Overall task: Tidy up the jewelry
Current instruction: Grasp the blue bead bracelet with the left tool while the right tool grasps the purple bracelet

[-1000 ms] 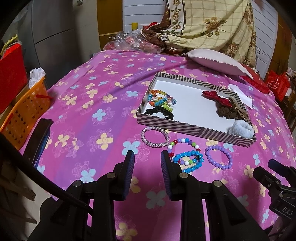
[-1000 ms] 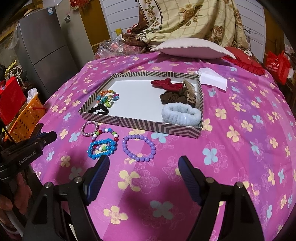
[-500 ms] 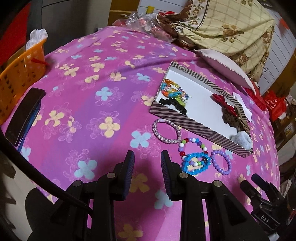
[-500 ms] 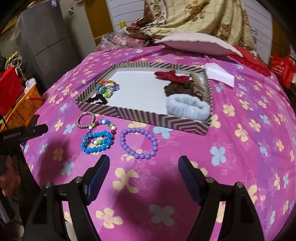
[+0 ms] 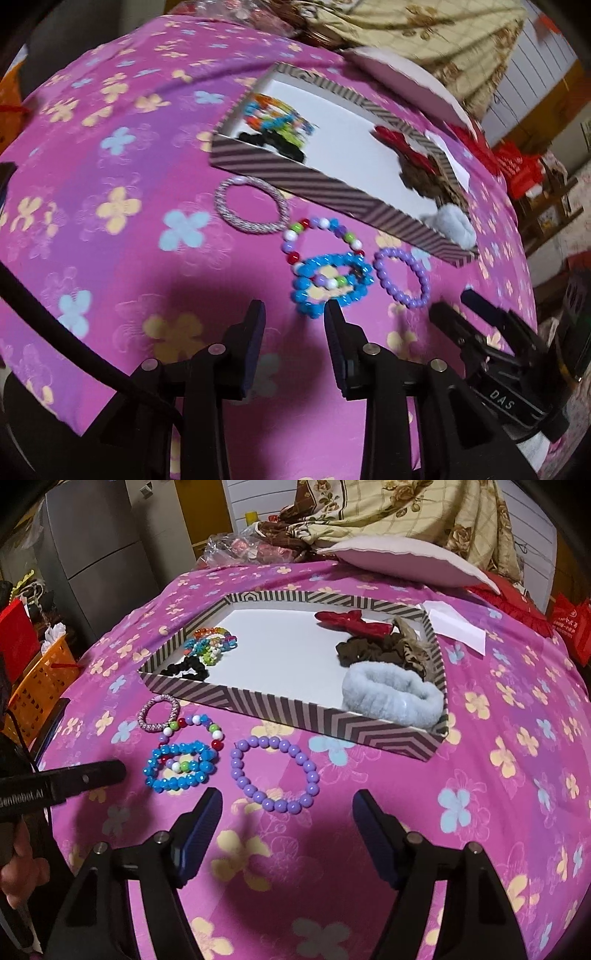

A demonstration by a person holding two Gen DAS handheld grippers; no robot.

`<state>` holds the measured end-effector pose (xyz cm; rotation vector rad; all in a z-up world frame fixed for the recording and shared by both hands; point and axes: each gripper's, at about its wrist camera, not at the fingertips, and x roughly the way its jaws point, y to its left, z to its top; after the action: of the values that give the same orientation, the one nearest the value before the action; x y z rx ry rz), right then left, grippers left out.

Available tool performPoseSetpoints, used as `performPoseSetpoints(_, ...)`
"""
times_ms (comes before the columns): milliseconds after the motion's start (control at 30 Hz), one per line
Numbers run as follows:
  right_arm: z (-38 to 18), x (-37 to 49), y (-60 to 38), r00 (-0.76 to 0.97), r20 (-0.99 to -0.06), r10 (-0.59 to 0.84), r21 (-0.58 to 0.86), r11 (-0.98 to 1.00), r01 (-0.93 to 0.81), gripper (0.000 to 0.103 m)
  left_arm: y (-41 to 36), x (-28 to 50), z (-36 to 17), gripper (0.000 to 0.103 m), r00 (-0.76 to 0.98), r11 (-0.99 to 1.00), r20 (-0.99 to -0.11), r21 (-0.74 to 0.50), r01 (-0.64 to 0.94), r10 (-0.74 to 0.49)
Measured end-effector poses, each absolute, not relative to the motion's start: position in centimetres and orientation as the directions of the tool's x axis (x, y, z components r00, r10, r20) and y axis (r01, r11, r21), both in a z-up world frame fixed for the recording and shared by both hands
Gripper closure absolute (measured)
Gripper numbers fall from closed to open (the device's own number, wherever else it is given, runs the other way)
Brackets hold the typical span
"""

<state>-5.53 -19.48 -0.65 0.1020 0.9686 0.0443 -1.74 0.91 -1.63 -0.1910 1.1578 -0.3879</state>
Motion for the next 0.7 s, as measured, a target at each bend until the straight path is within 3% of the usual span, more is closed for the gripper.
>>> performPoseSetpoints(167,-1.3,-4.5,-19.5,0.559,-0.825,0.084,0.097,0.995,-0.007,0.029,0.0,-1.3,-2.3,0.052,0.336,0.923,-0.863,-0.32,0.212,-0.376)
performPoseSetpoints(367,-2.5,-3.0,-19.5,0.539,-0.84,0.057,0.053,0.998,-0.023,0.043,-0.2,-0.9,-3.1,0.052,0.323,0.924,-0.87,-0.317,0.213,-0.373)
performPoseSetpoints(400,-2.7,-2.8,-19.6,0.534,-0.844,0.053,0.047,0.999,-0.024,0.047,-0.3,-0.8,-3.2,0.052,0.317,0.923,-0.871,-0.319,0.215,-0.375)
performPoseSetpoints(567,-3.3,-2.3,-19.3,0.536,-0.844,0.019,-0.014,0.998,-0.058,0.074,-0.3,-0.4,-3.6,0.072,0.321,0.922,-0.868,-0.326,0.211,-0.38)
performPoseSetpoints(633,-3.2,-2.3,-19.3,0.538,-0.842,0.027,-0.014,0.997,-0.071,0.094,-0.2,-0.2,-3.5,0.076,0.316,0.919,-0.866,-0.335,0.21,-0.388)
performPoseSetpoints(700,-3.1,-2.4,-19.4,0.533,-0.845,0.035,-0.007,0.997,-0.077,0.094,-0.1,-0.3,-3.2,0.076,0.325,0.917,-0.862,-0.333,0.217,-0.39)
